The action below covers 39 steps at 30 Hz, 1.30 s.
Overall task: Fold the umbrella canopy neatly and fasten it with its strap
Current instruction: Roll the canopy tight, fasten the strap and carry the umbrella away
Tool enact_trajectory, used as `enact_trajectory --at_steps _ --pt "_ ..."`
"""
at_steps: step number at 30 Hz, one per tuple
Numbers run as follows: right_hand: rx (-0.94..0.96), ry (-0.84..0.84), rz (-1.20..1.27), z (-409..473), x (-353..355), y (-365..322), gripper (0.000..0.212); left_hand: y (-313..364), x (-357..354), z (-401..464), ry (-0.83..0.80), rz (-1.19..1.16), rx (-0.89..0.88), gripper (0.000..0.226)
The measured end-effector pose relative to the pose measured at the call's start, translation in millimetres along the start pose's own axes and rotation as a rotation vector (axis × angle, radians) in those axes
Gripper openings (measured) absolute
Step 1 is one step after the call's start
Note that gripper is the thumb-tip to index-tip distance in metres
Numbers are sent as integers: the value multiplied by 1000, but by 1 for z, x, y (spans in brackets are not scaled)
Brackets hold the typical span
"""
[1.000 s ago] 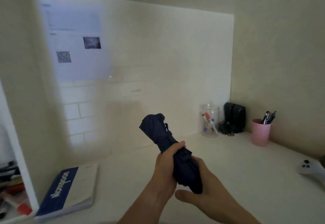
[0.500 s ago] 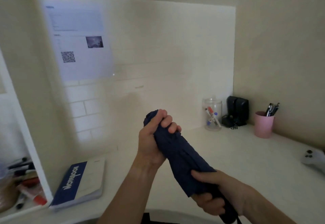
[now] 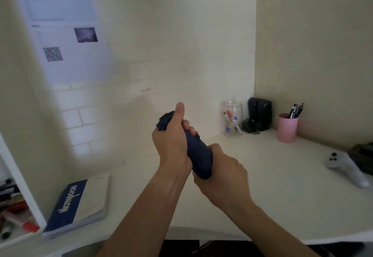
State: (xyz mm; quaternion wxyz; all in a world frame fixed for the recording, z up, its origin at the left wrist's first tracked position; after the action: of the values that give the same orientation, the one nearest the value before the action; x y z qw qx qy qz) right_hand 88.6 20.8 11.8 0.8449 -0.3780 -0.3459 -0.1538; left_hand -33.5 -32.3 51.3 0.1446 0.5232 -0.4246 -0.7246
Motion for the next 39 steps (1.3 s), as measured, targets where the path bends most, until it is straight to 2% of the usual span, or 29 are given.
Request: enact_trajectory --at_steps 2,3,5,6,7,8,10,11,13,14,15,16,18,19,21,22,24,26,27,28,30,31,33,36,38,39 --pt "-55 7 -78 -1 -2 8 24 1 8 -1 123 -61 -9 33" --pt "-24 74 -117 -3 0 6 24 0 11 -2 172 -67 -10 32" --pt "76 205 -178 -5 7 0 24 -3 12 -3 208 -44 15 30" --pt "88 168 -201 -3 6 1 22 -3 11 -2 188 -27 40 29" --pt "81 72 -147 2 5 6 18 -3 7 0 131 -3 72 28" --pt "28 -79 26 6 2 14 14 -2 2 1 21 37 102 28" --pt "-120 -428 541 5 -8 21 7 1 -17 -5 -292 121 140 28" --pt "-153 -590 717 -2 -12 18 7 2 -25 -11 -417 103 170 29" --pt "-184 -784 862 -14 -10 10 7 4 -33 -16 -508 -5 226 29" --pt "-199 -789 857 -16 -11 10 7 2 -33 -13 -467 -49 241 30" --pt "-183 -698 767 -11 -10 12 12 0 -30 -7 -379 -65 234 33" --pt "-128 -547 570 -4 -5 14 19 -1 -23 0 -258 -55 202 36" --pt "21 -184 29 5 11 9 29 -1 -9 8 -20 -4 100 42" --pt "61 -48 -150 3 17 3 31 2 -5 9 53 19 62 44" --pt "98 57 -179 2 20 -1 27 5 -5 8 94 48 61 46" --pt "115 30 -145 6 18 1 24 4 -10 8 33 49 104 44" --pt "101 -94 89 16 18 13 22 -1 -25 5 -273 32 191 41" --pt "-47 -371 542 15 10 19 26 -11 -33 -13 -571 40 230 53" --pt "-100 -546 703 8 4 14 25 -18 -34 -21 -643 36 248 61" --pt "-129 -705 792 0 1 6 25 -23 -34 -26 -655 -13 258 60" --pt "-160 -882 838 -8 -3 -1 24 -24 -34 -23 -562 -139 231 33" --pt "-168 -895 833 -8 -3 -1 22 -24 -33 -21 -486 -179 231 29" --pt "-120 -761 706 1 0 5 18 -25 -23 -10 -281 -205 232 34" --pt "110 -426 276 16 15 9 33 -36 -3 5 -24 -139 224 41" --pt "128 -454 194 19 14 15 44 -44 3 2 18 -97 228 42" --pt "103 -514 229 20 14 21 49 -44 2 -1 -34 -95 221 38"
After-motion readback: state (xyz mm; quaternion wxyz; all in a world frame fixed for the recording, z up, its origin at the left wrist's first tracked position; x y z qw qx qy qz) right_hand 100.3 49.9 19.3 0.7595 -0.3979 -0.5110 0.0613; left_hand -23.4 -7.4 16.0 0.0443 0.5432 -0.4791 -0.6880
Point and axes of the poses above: each hand's wrist, its own z-axis towards the middle knuckle, its own x-axis out of the back of the hand, y = z × x, the point moved 9 cm from there along z, towards the middle knuckle, and after that the axes turned 4 degrees about y, right-handed, at the moved point
